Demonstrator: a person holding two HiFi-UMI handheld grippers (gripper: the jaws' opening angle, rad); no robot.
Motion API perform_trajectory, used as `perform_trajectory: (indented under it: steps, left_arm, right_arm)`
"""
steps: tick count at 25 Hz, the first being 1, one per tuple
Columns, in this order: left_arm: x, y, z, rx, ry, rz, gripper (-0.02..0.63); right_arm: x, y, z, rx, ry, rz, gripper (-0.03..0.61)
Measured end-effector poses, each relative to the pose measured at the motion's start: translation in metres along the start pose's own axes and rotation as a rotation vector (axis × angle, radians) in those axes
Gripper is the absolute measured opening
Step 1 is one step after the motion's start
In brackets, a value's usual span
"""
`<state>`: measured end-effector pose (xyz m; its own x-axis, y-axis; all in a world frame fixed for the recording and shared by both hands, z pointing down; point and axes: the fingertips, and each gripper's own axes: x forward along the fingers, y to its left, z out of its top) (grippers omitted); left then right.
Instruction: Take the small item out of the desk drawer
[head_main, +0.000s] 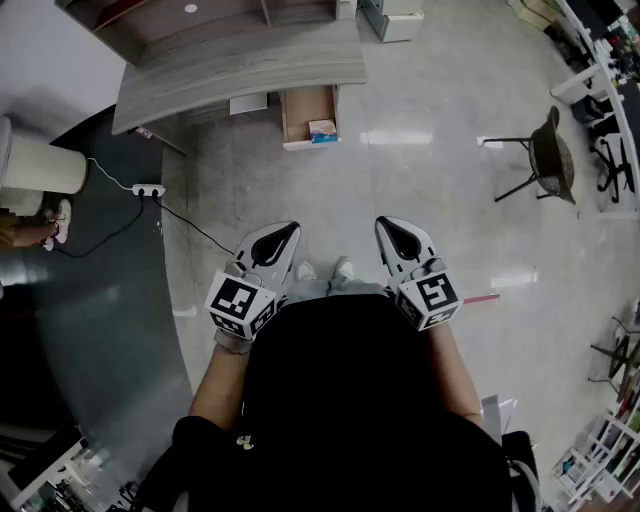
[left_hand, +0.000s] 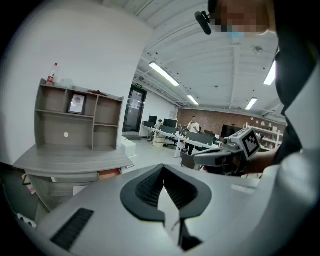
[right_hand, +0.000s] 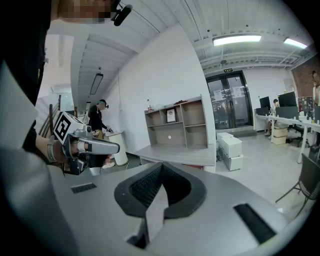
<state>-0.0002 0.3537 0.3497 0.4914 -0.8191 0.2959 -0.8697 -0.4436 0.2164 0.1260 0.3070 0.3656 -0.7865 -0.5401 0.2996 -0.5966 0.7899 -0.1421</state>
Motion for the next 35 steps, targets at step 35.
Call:
perform_trajectory:
  steps: [35]
  left_arm:
    - [0.148, 0.129, 0.039, -0.03, 0.093, 0.074, 0.009]
  right_arm:
    - [0.144, -0.135, 0.053, 0.077, 0.029, 0.054, -0.003]
